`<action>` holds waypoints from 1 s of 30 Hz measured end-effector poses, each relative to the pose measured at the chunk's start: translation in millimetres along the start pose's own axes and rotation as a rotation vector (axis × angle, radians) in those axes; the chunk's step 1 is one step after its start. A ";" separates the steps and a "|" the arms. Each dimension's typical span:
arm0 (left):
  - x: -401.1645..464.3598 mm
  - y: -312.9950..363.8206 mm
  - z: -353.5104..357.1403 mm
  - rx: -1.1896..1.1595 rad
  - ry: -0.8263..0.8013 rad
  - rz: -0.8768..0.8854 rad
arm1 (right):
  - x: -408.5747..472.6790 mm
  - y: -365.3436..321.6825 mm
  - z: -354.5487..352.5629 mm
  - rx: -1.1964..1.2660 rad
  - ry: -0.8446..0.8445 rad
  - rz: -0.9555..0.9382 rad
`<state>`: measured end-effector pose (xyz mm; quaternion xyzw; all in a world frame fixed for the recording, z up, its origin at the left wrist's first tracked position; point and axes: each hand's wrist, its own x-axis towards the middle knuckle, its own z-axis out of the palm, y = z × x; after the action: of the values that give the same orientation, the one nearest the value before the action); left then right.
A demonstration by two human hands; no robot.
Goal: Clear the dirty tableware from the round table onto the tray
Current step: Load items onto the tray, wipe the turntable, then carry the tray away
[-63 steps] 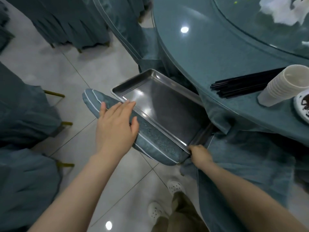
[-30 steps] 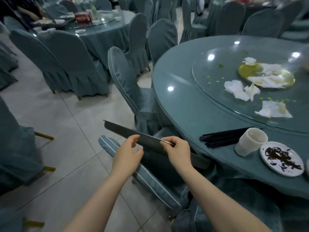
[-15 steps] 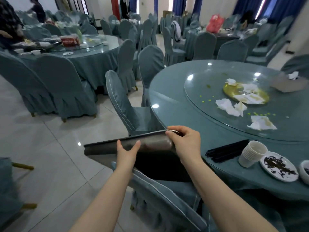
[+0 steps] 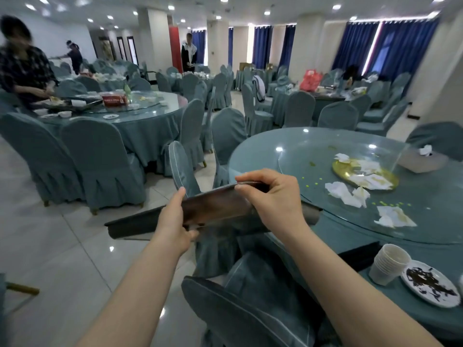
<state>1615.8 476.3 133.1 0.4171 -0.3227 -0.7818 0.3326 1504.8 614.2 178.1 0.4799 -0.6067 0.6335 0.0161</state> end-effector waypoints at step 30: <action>152.8 -60.2 115.2 0.244 -0.243 0.001 | 14.5 128.9 -65.4 -0.325 0.032 0.027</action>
<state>1435.0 416.1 70.3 0.3568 -0.4534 -0.7812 0.2383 1380.7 623.4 103.0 0.4525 -0.7074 0.5346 0.0948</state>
